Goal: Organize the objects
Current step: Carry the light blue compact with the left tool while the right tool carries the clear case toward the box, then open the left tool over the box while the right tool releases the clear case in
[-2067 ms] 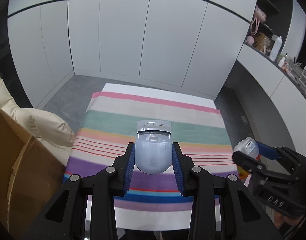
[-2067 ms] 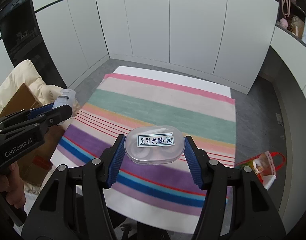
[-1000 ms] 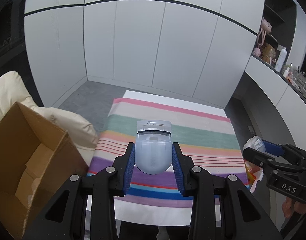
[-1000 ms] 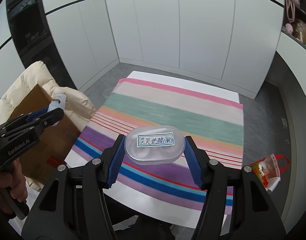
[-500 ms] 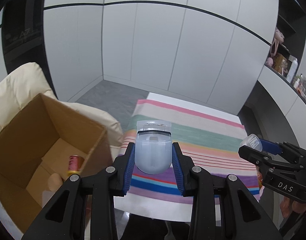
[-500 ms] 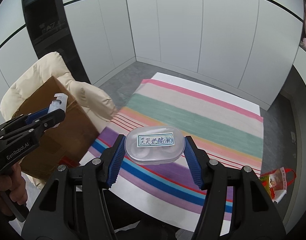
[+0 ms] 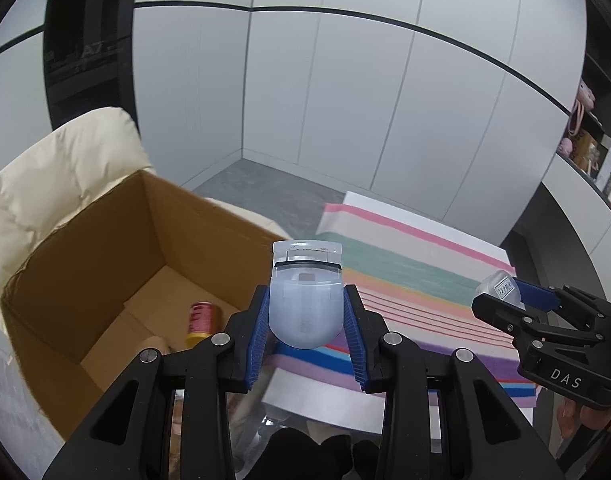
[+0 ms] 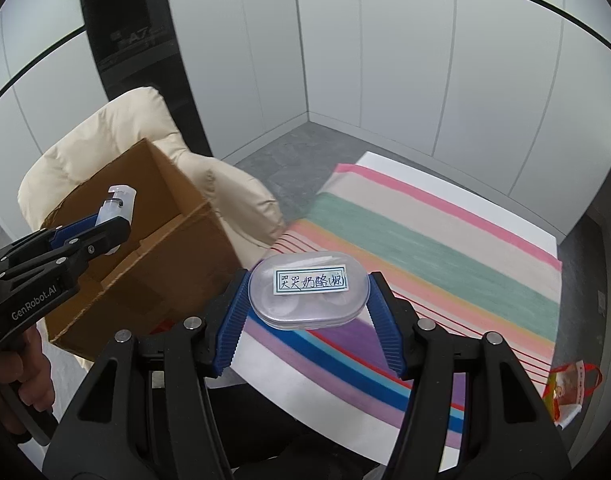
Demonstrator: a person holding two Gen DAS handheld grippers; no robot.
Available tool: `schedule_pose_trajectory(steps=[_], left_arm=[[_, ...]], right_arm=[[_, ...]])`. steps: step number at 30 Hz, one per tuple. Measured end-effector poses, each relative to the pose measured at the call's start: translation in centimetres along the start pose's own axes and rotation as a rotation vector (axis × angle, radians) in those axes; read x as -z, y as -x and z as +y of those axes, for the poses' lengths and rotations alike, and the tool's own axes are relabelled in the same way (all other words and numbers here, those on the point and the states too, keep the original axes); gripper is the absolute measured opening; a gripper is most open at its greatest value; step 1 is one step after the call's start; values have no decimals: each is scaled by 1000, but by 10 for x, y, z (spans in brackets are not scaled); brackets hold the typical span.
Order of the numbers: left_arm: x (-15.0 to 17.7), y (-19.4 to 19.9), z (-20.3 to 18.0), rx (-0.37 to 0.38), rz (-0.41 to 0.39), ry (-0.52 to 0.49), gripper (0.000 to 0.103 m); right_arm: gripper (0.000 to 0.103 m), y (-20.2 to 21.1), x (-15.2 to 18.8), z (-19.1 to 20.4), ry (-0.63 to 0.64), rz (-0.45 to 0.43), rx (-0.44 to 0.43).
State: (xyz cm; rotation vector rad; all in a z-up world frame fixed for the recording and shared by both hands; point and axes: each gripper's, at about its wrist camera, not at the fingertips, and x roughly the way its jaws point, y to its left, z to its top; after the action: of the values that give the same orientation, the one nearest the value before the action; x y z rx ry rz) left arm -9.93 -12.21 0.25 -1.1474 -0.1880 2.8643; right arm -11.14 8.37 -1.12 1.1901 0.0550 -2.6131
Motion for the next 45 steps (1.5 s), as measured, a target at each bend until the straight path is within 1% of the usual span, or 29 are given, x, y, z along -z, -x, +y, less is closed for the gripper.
schedule_pose_trajectory(steps=[10, 16, 22, 24, 25, 26, 27, 28, 29, 38, 45], left_arm=[[9, 8, 36, -61, 10, 39, 36], [17, 11, 51, -102, 6, 40, 36], [26, 16, 61, -128, 1, 28, 38], [26, 21, 63, -156, -13, 17, 52], [27, 24, 65, -179, -28, 16, 69], [28, 27, 68, -196, -39, 20, 83], [28, 31, 71, -212, -47, 28, 89], [28, 34, 77, -223, -55, 40, 99], [28, 36, 82, -231, -60, 53, 103], [36, 61, 122, -281, -79, 120, 103], [43, 70, 152, -315, -68, 170, 103]], right_arm=[[61, -10, -9, 44, 64, -8, -54], [61, -16, -14, 67, 90, -10, -79], [61, -27, -19, 95, 124, -3, -102], [61, -28, -20, 103, 133, -5, -106], [61, -29, -21, 108, 137, -5, -112], [61, -30, -21, 113, 143, -4, -120], [61, -31, -22, 116, 149, -4, -124], [61, -33, -22, 123, 160, -3, -129], [61, -33, -22, 126, 165, -3, -133], [61, -41, -26, 170, 216, 4, -194], [61, -47, -23, 205, 264, 16, -233]])
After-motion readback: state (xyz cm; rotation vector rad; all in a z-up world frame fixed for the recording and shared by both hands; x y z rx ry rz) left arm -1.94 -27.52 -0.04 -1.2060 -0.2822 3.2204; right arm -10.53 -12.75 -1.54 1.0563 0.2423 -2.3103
